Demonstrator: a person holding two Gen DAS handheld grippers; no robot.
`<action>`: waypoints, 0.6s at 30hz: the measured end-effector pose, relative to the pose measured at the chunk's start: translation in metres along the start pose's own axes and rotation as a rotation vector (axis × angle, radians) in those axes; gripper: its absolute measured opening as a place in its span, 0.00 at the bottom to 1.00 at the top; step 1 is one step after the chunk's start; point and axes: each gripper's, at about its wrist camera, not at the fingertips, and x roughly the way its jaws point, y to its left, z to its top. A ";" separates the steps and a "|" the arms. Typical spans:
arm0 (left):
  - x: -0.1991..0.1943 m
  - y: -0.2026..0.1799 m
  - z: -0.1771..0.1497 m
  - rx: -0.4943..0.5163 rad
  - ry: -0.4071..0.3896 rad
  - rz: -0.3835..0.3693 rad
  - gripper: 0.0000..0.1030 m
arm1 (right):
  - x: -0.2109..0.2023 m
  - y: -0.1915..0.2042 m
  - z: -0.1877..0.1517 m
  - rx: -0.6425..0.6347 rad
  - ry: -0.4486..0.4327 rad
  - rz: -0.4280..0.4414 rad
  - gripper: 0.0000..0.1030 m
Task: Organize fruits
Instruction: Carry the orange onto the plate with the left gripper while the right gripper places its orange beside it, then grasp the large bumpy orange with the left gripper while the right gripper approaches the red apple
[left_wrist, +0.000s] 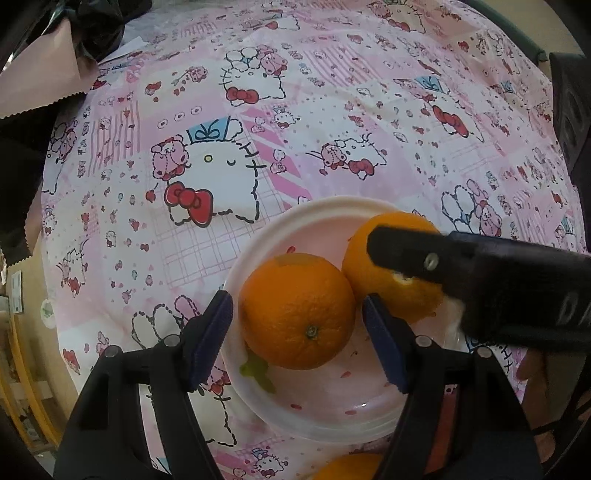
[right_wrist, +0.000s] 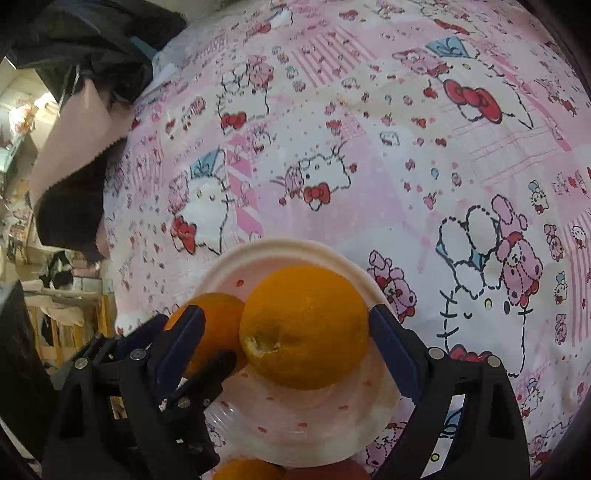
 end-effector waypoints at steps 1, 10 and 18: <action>-0.001 -0.001 -0.001 0.001 -0.003 0.003 0.68 | -0.002 -0.001 0.000 0.005 -0.005 0.005 0.90; -0.038 0.004 -0.012 -0.041 -0.064 -0.016 0.72 | -0.036 -0.010 -0.009 0.038 -0.047 0.033 0.90; -0.075 0.010 -0.042 -0.061 -0.109 0.015 0.75 | -0.074 -0.013 -0.041 0.005 -0.080 0.038 0.90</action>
